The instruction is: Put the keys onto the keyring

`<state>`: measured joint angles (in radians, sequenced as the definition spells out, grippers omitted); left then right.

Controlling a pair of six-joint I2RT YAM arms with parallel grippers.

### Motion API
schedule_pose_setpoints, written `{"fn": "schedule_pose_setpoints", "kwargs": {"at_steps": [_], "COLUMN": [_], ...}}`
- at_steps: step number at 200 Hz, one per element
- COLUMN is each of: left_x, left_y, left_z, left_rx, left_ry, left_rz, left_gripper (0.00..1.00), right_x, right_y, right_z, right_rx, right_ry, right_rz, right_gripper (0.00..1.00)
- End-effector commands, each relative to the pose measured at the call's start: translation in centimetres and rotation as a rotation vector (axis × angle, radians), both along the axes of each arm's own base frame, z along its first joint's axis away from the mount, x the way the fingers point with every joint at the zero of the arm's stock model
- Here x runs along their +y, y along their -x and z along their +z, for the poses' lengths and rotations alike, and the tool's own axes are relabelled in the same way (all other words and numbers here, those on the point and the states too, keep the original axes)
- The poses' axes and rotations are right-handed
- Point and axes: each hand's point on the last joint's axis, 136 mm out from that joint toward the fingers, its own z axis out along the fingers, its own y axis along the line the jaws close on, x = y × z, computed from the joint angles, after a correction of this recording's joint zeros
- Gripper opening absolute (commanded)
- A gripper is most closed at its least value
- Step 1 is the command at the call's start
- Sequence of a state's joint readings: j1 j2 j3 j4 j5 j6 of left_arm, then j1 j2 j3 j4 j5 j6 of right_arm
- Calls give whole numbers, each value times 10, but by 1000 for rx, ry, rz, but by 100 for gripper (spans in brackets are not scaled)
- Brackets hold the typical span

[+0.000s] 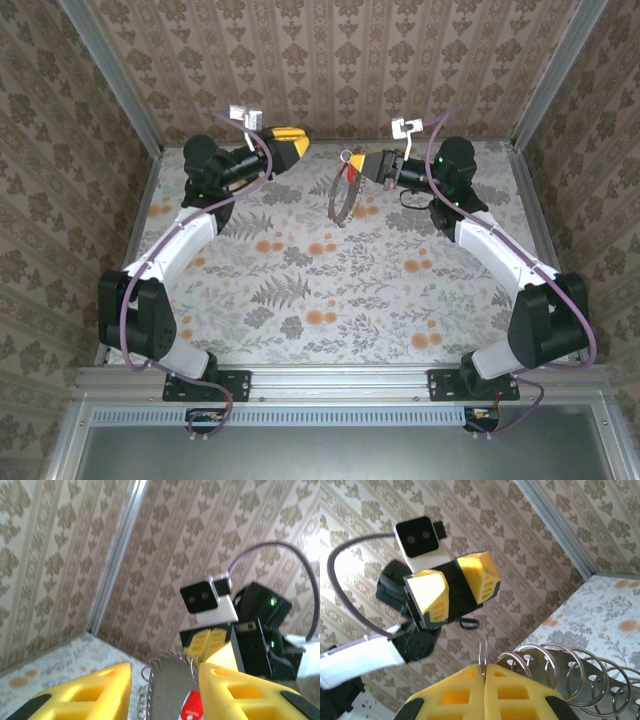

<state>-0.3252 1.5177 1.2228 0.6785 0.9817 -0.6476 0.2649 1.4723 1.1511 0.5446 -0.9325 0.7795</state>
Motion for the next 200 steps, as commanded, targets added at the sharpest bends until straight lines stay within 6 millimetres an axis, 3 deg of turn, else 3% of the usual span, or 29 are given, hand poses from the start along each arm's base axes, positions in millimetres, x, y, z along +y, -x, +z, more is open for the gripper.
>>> {"fn": "schedule_pose_setpoints", "kwargs": {"at_steps": [1, 67, 200], "left_x": [1, -4, -36], "left_y": [23, 54, 45], "left_z": [3, 4, -15], "left_rx": [-51, -41, 53], "left_ry": [-118, -229, -228], "left_rz": [-98, -340, -499], "left_gripper": [40, 40, 36], "right_x": [1, 6, 13], "right_y": [20, 31, 25], "right_z": [15, 11, -6], "right_rx": [-85, -92, -46], "right_ry": [49, 100, 109], "right_rz": [86, 191, 237], "right_gripper": [0, 0, 0]}}
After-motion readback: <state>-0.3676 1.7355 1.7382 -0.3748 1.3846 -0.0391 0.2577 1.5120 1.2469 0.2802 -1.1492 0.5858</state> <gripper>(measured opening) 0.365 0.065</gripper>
